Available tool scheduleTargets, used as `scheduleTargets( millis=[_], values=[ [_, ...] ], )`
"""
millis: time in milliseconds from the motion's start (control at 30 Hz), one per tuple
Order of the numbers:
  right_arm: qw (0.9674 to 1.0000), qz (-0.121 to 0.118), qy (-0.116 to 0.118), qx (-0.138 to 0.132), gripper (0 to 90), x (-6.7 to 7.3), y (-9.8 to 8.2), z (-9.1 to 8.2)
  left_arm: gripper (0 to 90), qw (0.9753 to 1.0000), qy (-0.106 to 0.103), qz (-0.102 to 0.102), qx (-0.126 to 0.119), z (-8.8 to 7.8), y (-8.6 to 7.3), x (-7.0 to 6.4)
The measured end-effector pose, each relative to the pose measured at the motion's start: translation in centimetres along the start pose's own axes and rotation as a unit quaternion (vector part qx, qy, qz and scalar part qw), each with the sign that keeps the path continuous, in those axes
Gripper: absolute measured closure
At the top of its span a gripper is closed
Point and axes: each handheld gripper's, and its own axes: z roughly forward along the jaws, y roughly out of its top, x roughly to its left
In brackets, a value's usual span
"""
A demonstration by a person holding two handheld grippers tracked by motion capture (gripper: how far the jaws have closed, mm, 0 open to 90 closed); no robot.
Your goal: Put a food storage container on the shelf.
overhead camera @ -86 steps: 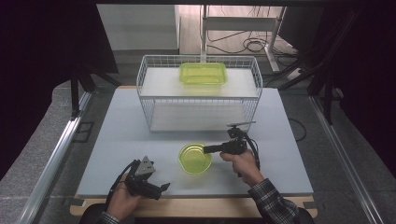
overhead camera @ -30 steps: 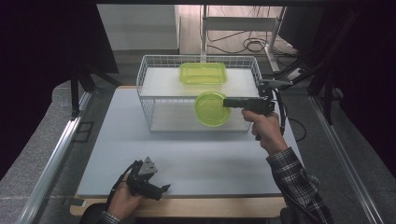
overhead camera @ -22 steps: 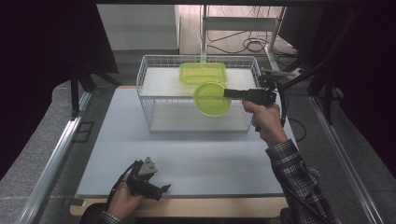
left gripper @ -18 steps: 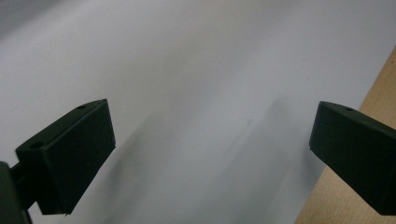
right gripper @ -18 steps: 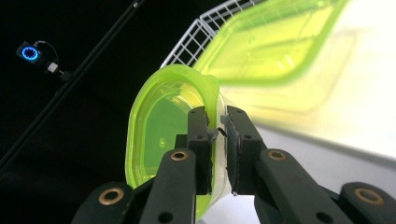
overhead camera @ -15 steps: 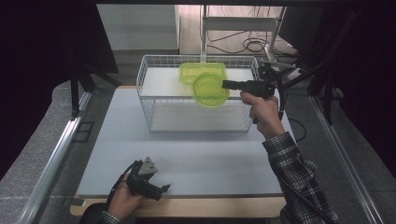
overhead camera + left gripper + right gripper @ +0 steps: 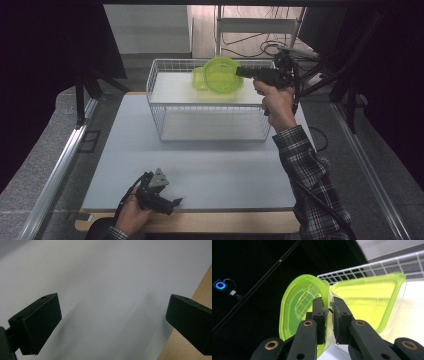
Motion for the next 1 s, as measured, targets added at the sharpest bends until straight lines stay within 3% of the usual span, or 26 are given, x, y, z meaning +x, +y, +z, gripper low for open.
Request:
scheduleTargets(
  millis=[500,667,800,1000],
  values=[
    [0.9983,-0.009,-0.056,-0.010,80.9,0.1,1.8,2.7,0.0,1.0000,-0.003,0.003,0.004,0.1,0.0,-0.1],
    [0.9979,0.011,-0.062,-0.015,80.0,-0.2,1.9,2.9,0.0,1.0000,-0.004,0.003,0.007,0.2,0.0,-0.1],
    [0.9951,-0.001,-0.096,-0.022,77.9,0.0,2.0,3.3,0.0,0.9999,-0.004,0.004,0.009,0.2,0.0,-0.1],
    [0.9920,-0.015,-0.122,-0.025,75.1,0.1,2.2,3.8,0.0,0.9999,-0.006,0.004,0.012,0.3,-0.1,-0.1]
  ],
)
